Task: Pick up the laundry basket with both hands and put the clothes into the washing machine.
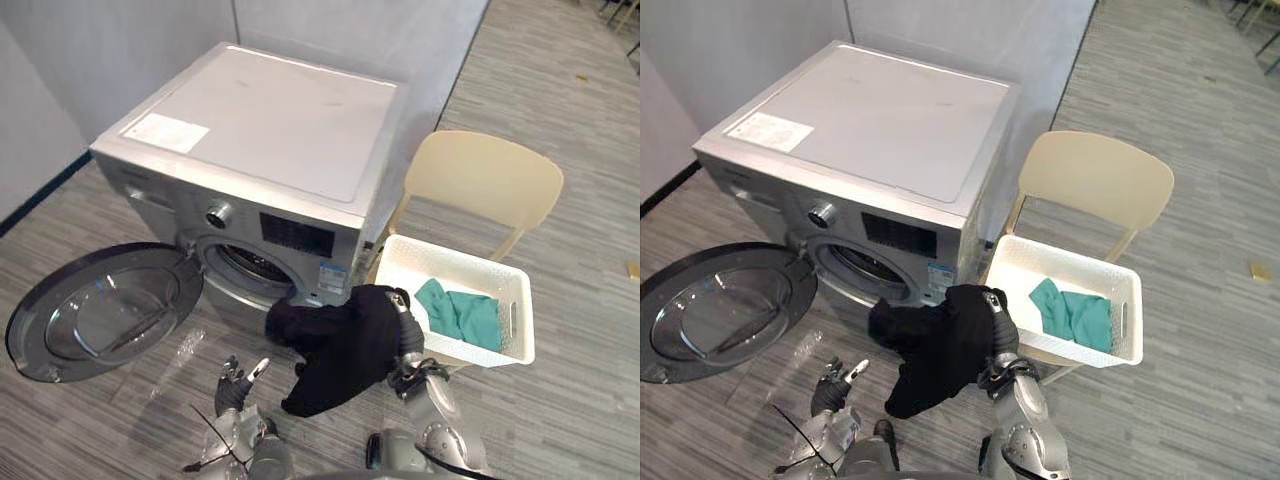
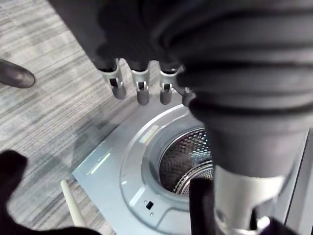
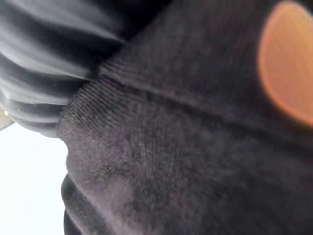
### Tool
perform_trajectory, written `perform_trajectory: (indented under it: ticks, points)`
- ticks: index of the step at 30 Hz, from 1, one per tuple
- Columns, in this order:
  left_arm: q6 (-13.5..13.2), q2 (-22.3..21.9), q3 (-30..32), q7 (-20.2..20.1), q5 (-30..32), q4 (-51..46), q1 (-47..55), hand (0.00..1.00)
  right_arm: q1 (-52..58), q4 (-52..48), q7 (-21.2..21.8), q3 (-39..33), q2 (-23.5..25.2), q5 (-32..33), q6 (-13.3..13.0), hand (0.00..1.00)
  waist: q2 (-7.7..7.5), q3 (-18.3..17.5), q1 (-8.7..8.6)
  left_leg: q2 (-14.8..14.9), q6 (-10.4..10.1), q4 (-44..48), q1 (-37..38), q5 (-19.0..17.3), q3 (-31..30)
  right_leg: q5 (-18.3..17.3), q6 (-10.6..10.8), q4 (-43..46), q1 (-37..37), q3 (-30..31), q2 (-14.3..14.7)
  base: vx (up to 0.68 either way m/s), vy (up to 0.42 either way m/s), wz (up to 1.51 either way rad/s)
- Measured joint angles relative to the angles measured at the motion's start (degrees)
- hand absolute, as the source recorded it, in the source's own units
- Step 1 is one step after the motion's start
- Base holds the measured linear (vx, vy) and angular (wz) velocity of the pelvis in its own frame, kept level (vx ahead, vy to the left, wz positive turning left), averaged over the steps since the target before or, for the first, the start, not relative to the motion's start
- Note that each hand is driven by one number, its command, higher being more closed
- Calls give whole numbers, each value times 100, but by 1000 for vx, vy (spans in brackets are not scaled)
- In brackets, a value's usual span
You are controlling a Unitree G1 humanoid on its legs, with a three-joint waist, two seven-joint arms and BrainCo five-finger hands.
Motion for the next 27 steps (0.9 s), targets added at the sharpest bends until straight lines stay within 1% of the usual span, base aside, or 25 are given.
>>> perform_trajectory:
  ticks: [1,3,5,6,7,8,9,10,11,12,13,14,15,16,17,18,19,20,21,22,23,24,25,26,27]
  points:
    - [2,-91,1,6,2,-37,5,0,130,-86,-4,0,-70,-1,-4,100,147,-64,-12,68,23,11,-16,32,-80,-15,-91,-335,158,-35,133,100,-110,4]
    - [-4,-138,-124,-12,14,-99,17,0,380,-243,-8,-46,-126,-1,-14,100,241,-130,-4,134,9,99,14,21,-209,-51,-121,-385,328,-184,169,118,-82,21]
    - [-6,-142,-137,-13,36,-248,75,0,446,-258,-6,10,-127,12,-14,100,280,-149,0,196,-22,417,-39,-111,-345,-175,-161,-321,433,-215,198,85,-45,19]
    - [-27,-168,-109,-13,31,-370,139,0,462,-261,5,79,-130,41,-8,100,295,-140,18,268,-49,872,-168,-214,-397,-294,-212,-265,473,-214,211,41,-8,6]
    - [-30,-180,-41,-13,31,-441,237,0,508,-290,14,160,-130,57,3,100,319,-130,24,378,1,1668,-448,-252,-422,-392,-248,-242,595,-192,207,37,6,-1]
    - [-30,-188,-3,-14,31,-472,304,0,555,-374,14,214,-150,56,16,100,347,-117,35,457,7,2143,-598,-248,-448,-432,-253,-230,661,-160,199,47,58,-18]
    - [-29,-205,67,-11,31,-487,435,0,637,-570,34,330,-213,56,20,100,406,-104,54,563,113,2866,-832,-170,-556,-520,-287,-166,768,-74,205,60,75,-25]
    - [-22,-216,105,-7,31,-483,518,0,653,-639,49,346,-232,56,21,100,398,-89,55,591,197,3137,-968,-73,-630,-558,-274,-139,823,-12,168,114,147,-54]
    - [-11,-182,151,4,30,-471,686,0,676,-786,75,367,-236,56,4,100,363,-114,146,628,307,3685,-1219,-57,-761,-583,-253,-132,813,144,42,83,103,-47]
    - [-11,-181,163,4,30,-469,685,0,665,-795,75,355,-235,57,2,100,370,-111,158,642,329,3740,-1262,-77,-812,-583,-252,-135,805,174,22,162,187,-52]
    - [-12,-174,152,1,28,-467,643,0,626,-794,73,298,-232,57,0,100,358,-112,149,681,443,3796,-1494,-150,-1115,-559,-207,-150,781,247,-70,153,212,-30]
    - [-13,-166,145,2,29,-454,589,0,618,-792,71,264,-236,58,1,100,345,-123,156,769,457,3627,-1605,-155,-1317,-490,-86,-153,714,292,-137,185,279,-33]
    - [-12,-160,137,2,30,-438,541,0,612,-788,57,237,-236,58,2,100,348,-122,142,860,471,3266,-1594,-114,-1531,-434,19,-171,697,312,-199,162,335,-29]
    - [-13,-152,97,7,31,-428,485,0,630,-786,43,190,-241,59,1,100,384,-143,128,872,446,2634,-1492,-10,-1899,-381,117,-217,705,313,-282,146,329,-24]
    - [-13,-147,34,12,31,-427,464,0,640,-785,23,145,-241,59,1,100,467,-204,124,911,455,2119,-1380,248,-2112,-335,211,-289,734,317,-324,253,616,-19]
    - [-16,-165,-15,14,31,-390,425,0,606,-689,-3,64,-172,60,3,100,479,-318,122,813,7,1745,-1190,100,-2176,-293,405,-452,771,376,-440,217,532,12]
    - [-21,-144,3,22,33,-377,287,0,570,-577,-16,12,-64,59,9,100,301,-379,3,603,-200,1579,-1195,-51,-2110,-167,491,-678,836,385,-623,215,510,38]
    - [-27,-121,11,25,33,-377,193,0,570,-562,-18,-21,23,58,14,100,202,-397,-41,497,-303,1430,-1196,-122,-2071,-46,543,-808,878,413,-752,148,452,77]
    - [-31,-74,-22,18,37,-374,33,0,515,-544,-27,-91,139,59,12,100,151,-389,-126,367,-661,1336,-1187,-404,-1847,321,780,-1019,1015,467,-944,122,474,60]
    - [-30,-45,-29,18,39,-364,0,0,462,-499,-34,-75,139,59,26,100,72,-385,-128,246,-609,1444,-1206,-432,-1797,473,857,-1085,1057,489,-1057,111,555,38]
    - [-32,-11,-45,17,40,-360,9,0,445,-501,-31,-23,139,58,29,100,79,-393,-126,154,-495,1629,-1205,-571,-1750,737,943,-1180,1165,497,-1143,57,386,6]
    - [-35,59,-119,14,52,-358,4,0,454,-524,-28,52,139,59,15,100,152,-397,-134,27,-346,1914,-1218,-821,-1713,1007,954,-1235,1294,487,-1241,44,531,-3]
    - [-36,148,-241,-10,95,-332,6,0,470,-568,-26,47,139,60,12,100,162,-420,-120,-112,-184,2122,-1256,-1035,-1586,1207,952,-1218,1309,536,-1403,-2,442,-4]
    - [-36,158,-258,-14,142,-319,-4,0,483,-572,-24,48,138,59,12,100,162,-420,-118,-194,-110,2178,-1267,-1126,-1528,1333,920,-1173,1268,594,-1487,-23,393,-23]
    - [-35,143,-256,-15,213,-291,-5,0,507,-571,-23,54,137,53,19,100,209,-443,-97,-272,18,2196,-1245,-1225,-1343,1655,517,-1055,1019,660,-1572,0,381,-60]
